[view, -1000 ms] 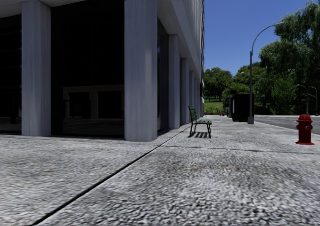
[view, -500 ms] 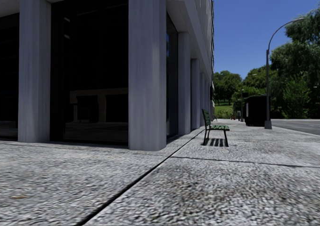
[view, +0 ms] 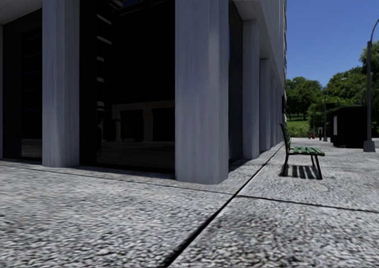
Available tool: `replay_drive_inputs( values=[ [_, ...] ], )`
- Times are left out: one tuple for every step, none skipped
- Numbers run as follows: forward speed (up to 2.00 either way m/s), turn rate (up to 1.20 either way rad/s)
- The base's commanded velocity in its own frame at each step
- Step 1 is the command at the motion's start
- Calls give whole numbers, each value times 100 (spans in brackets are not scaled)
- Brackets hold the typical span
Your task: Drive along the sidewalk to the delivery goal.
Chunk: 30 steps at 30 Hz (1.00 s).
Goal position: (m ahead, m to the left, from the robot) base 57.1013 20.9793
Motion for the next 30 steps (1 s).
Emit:
replay_drive_inputs(
  values=[
    [145,54],
    [145,56],
    [144,56],
    [144,58],
    [144,58],
    [144,59],
    [144,60],
    [144,60],
    [144,60],
    [144,60],
    [144,60],
    [144,60],
    [144,60],
    [144,60],
    [144,60],
    [144,60],
    [144,60],
    [144,61],
    [144,68],
    [144,68],
    [144,73],
    [144,74],
    [144,75],
    [144,75],
    [144,75],
    [144,75],
    [144,75],
    [144,75],
    [144,75],
    [144,75]
  ],
)
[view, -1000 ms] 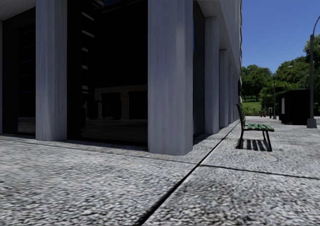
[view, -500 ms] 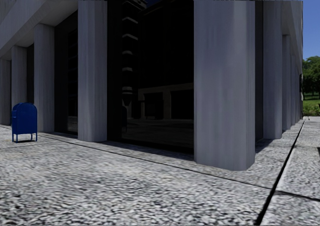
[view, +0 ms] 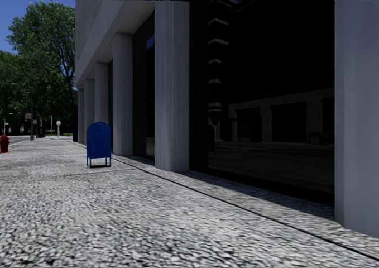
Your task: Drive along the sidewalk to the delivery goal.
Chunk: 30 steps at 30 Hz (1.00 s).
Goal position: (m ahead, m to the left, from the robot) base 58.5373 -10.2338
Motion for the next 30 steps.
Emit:
replay_drive_inputs(
  values=[
    [144,75],
    [144,75],
    [144,75],
    [144,73],
    [144,70],
    [144,68],
    [144,67],
    [144,67],
    [144,64],
    [144,59],
    [144,56],
    [144,56],
    [144,56],
    [144,55],
    [144,55],
    [144,55],
    [144,55],
    [144,55],
    [144,55],
    [144,55],
    [144,55],
    [144,55],
    [144,55],
    [144,55],
    [144,55],
    [144,55],
    [144,55],
    [144,55],
    [144,55],
    [144,55]
  ],
)
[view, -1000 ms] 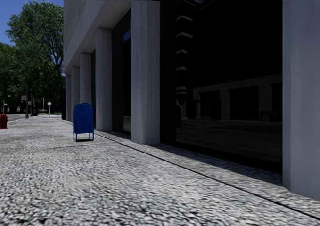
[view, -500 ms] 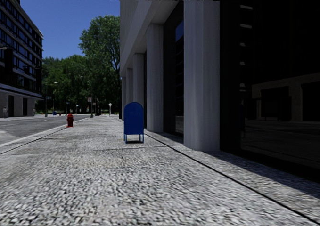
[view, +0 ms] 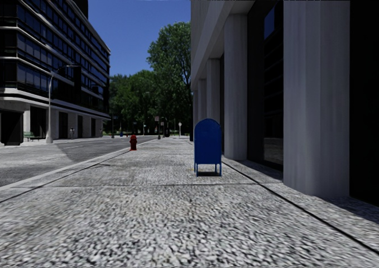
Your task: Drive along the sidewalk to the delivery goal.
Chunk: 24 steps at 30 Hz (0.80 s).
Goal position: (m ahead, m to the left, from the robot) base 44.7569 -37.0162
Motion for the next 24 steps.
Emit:
replay_drive_inputs(
  values=[
    [144,55],
    [144,55],
    [144,55],
    [144,55],
    [144,55],
    [144,55],
    [144,55],
    [144,55],
    [144,55],
    [144,38],
    [144,0],
    [144,0],
    [144,0],
    [144,0],
    [144,0],
    [144,0],
    [144,0],
    [144,0],
    [152,0],
    [200,0],
    [200,0],
    [200,0],
    [200,0],
    [200,0]
  ],
)
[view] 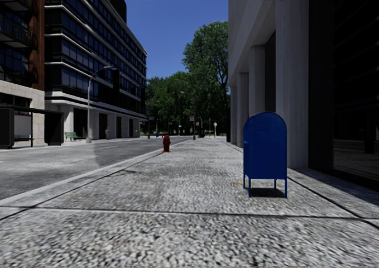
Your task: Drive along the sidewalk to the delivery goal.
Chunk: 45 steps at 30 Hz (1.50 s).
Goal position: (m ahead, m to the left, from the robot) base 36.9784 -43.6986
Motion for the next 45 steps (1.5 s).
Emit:
replay_drive_inputs(
  values=[
    [200,0],
    [200,0],
    [200,0],
    [200,0],
    [200,0],
    [200,0],
    [200,0],
    [200,0],
    [200,0],
    [200,0],
    [200,0],
    [200,0],
    [200,0],
    [200,0],
    [200,0],
    [200,0],
    [200,0],
    [200,0],
    [200,0],
    [200,0],
    [200,0],
    [200,0],
    [200,0],
    [200,0],
    [200,0],
    [200,0],
    [200,0],
    [200,0],
    [200,0],
    [200,0],
    [200,0],
    [200,0],
    [200,0],
    [200,0],
    [200,-4],
    [200,-4],
    [200,-9],
    [200,-13],
    [200,-19],
    [200,-22],
    [200,-22],
    [200,-23],
    [200,-23],
    [200,-23],
    [200,-23]
  ],
)
